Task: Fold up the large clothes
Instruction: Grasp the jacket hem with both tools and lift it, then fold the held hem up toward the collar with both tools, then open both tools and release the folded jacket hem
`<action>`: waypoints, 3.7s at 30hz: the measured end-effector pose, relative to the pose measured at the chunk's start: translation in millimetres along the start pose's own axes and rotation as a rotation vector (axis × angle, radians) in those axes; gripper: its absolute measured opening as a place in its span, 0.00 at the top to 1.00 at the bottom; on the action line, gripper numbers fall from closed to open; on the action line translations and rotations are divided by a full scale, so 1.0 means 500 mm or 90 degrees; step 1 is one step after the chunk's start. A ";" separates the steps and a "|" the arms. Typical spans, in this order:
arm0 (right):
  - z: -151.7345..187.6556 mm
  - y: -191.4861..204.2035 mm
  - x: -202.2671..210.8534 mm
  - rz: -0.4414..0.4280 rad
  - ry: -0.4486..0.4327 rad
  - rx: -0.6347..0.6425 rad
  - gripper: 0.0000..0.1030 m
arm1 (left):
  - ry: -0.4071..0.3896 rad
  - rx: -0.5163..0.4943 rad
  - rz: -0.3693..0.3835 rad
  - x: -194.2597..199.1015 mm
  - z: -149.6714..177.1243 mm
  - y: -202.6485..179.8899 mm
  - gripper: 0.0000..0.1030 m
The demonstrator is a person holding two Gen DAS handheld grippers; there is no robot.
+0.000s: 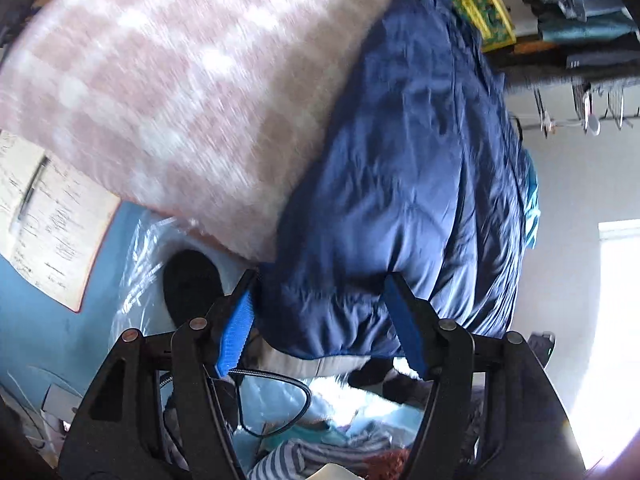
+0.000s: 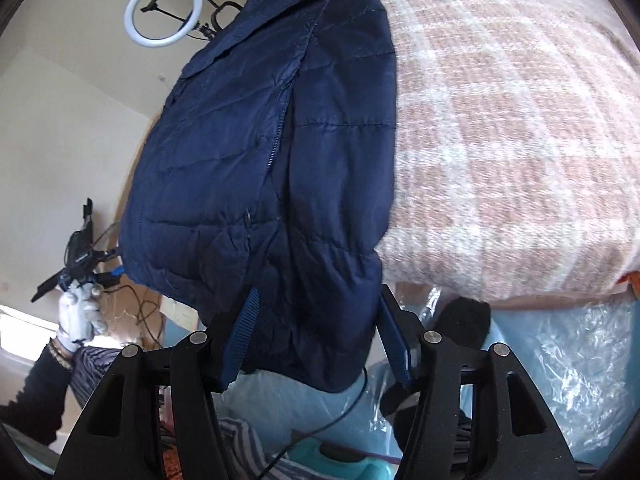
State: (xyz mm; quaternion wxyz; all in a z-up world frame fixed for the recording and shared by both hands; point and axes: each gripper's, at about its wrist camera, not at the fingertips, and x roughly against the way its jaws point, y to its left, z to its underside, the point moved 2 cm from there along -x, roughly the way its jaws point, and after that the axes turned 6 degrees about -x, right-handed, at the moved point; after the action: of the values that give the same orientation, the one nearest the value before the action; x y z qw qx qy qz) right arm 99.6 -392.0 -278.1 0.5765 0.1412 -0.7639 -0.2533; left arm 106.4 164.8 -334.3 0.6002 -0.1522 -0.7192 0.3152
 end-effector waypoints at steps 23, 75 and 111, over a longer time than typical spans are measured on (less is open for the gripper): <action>0.031 0.067 -0.032 -0.102 0.050 0.075 0.92 | -0.040 -0.126 0.013 0.036 0.036 -0.131 0.92; -0.704 0.122 0.096 -0.010 -0.249 0.060 0.96 | -0.306 -0.220 -0.005 -0.016 -0.760 -0.554 0.94; -0.940 0.012 -0.091 0.074 -0.193 0.032 0.95 | -0.281 -0.206 -0.048 -0.243 -0.981 -0.559 0.80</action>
State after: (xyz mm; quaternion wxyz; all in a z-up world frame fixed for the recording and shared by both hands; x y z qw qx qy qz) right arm 561.2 -469.5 -214.3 0.4645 0.0713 -0.8552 -0.2186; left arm 650.0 14.0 -210.4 0.4082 -0.1467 -0.8788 0.1989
